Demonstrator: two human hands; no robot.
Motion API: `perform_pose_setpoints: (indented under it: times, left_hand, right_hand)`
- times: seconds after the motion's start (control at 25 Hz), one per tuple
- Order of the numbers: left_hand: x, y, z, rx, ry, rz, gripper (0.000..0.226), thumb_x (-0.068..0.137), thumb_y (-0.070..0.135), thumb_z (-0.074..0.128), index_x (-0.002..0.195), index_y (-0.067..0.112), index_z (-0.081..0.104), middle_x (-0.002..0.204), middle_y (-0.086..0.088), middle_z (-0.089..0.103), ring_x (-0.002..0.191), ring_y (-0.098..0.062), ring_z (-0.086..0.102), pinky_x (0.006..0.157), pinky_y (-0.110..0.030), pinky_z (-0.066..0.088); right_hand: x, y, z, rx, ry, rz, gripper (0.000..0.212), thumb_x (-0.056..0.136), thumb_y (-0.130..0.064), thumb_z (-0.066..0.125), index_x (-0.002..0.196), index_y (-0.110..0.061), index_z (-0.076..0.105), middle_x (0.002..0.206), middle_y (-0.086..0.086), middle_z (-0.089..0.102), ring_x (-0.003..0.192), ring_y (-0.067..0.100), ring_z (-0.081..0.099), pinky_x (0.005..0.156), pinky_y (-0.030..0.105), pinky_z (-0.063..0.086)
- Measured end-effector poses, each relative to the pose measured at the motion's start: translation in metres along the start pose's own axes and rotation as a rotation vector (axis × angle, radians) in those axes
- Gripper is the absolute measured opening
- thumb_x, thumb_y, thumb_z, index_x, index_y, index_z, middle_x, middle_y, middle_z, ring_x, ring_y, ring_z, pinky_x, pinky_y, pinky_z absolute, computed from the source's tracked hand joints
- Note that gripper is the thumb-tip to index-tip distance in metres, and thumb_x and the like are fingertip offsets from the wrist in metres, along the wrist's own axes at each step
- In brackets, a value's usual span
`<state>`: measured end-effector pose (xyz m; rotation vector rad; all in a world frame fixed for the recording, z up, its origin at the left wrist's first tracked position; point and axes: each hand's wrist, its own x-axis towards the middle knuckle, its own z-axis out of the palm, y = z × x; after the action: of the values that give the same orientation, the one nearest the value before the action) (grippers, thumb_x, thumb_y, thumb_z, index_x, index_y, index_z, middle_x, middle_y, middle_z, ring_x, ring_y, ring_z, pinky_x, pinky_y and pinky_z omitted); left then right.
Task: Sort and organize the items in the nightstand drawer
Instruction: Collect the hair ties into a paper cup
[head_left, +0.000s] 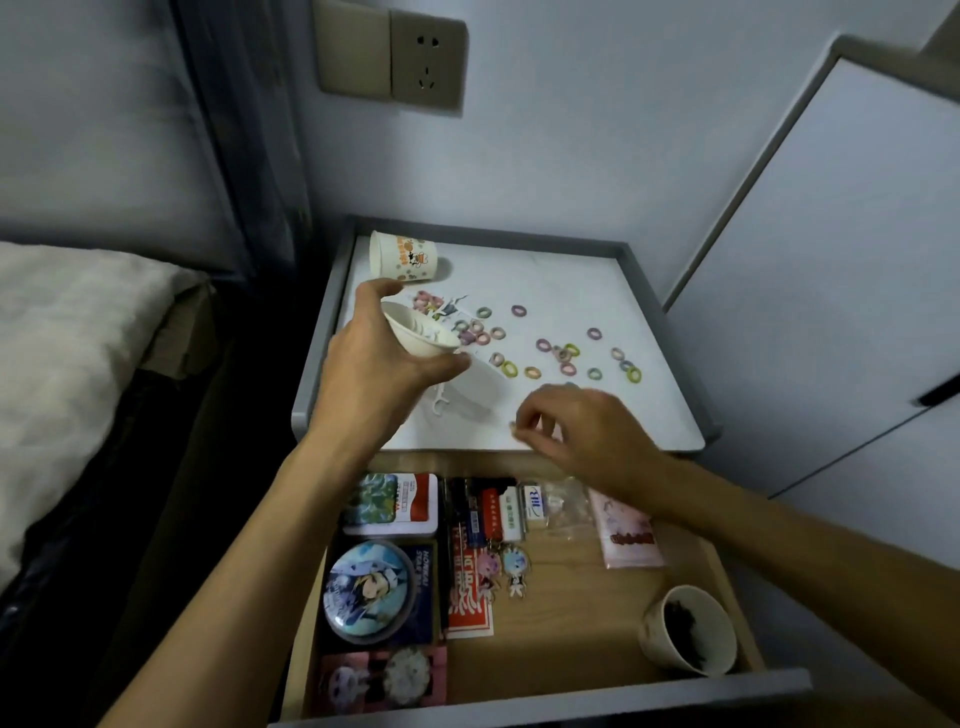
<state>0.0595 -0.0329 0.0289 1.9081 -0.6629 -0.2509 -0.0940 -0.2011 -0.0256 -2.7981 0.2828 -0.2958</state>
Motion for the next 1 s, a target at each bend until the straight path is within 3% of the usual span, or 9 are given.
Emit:
perform_pose_setpoints:
  times: [0.08,0.24,0.44,0.6,0.72,0.84,1.0]
  left_hand:
    - [0.004,0.002,-0.003,-0.009,0.009,-0.007,0.088,0.065,0.031,0.089,0.138,0.025,0.039,0.108,0.009,0.050,0.098,-0.017,0.055,0.079,-0.035,0.054]
    - [0.011,-0.002,-0.009,-0.021,0.030,-0.010,0.087,0.066,0.029,0.088,0.138,0.024,0.040,0.109,0.011,0.050,0.098,-0.014,0.055,0.069,-0.020,0.049]
    - [0.023,-0.007,-0.014,-0.011,0.051,-0.021,0.088,0.068,0.028,0.087,0.141,0.024,0.038,0.120,0.006,0.054,0.096,-0.010,0.051,0.062,-0.009,0.041]
    - [0.028,-0.010,-0.015,-0.008,0.059,-0.020,0.090,0.067,0.029,0.088,0.140,0.025,0.037,0.132,0.000,0.055,0.096,-0.011,0.051,0.064,-0.012,0.043]
    - [0.028,-0.011,-0.017,-0.011,0.073,-0.029,0.089,0.067,0.030,0.088,0.140,0.026,0.037,0.130,0.001,0.056,0.096,-0.011,0.052,0.069,-0.018,0.047]
    - [0.026,-0.009,-0.020,-0.015,0.079,-0.044,0.089,0.067,0.031,0.088,0.140,0.027,0.038,0.117,0.007,0.053,0.093,-0.011,0.053,0.068,-0.020,0.048]
    - [0.022,-0.007,-0.026,-0.012,0.092,-0.040,0.088,0.068,0.030,0.087,0.140,0.026,0.037,0.110,0.011,0.047,0.095,-0.012,0.055,0.073,-0.023,0.051]
  right_hand:
    - [0.034,0.017,-0.022,-0.078,0.120,0.137,0.009,0.089,-0.028,0.069,0.092,-0.020,0.071,0.089,-0.007,0.070,0.077,0.010,0.061,0.069,0.026,0.046]
    - [0.080,0.048,-0.021,-0.186,0.024,0.337,0.020,0.089,-0.031,0.070,0.105,-0.019,0.071,0.104,-0.002,0.071,0.088,0.015,0.064,0.074,0.025,0.046]
    - [0.111,0.030,0.010,-0.140,-0.080,0.272,0.026,0.084,-0.034,0.075,0.102,-0.016,0.072,0.101,0.001,0.067,0.080,0.019,0.065,0.069,0.033,0.056]
    - [0.123,0.028,0.024,-0.297,-0.188,0.326,0.018,0.090,-0.024,0.066,0.098,-0.009,0.070,0.101,0.011,0.070,0.089,0.030,0.066,0.078,0.035,0.053]
    - [0.124,0.027,0.020,-0.385,-0.237,0.337,0.016,0.091,-0.011,0.055,0.103,-0.008,0.065,0.108,0.014,0.067,0.095,0.034,0.064,0.078,0.035,0.049]
    - [0.119,0.024,0.019,-0.412,-0.270,0.325,0.019,0.095,-0.010,0.051,0.110,-0.007,0.062,0.116,0.013,0.063,0.102,0.032,0.061,0.080,0.035,0.048]
    - [0.115,0.013,0.007,-0.259,-0.138,0.187,0.013,0.098,-0.016,0.054,0.101,-0.007,0.062,0.112,0.013,0.062,0.094,0.027,0.060,0.079,0.038,0.051]
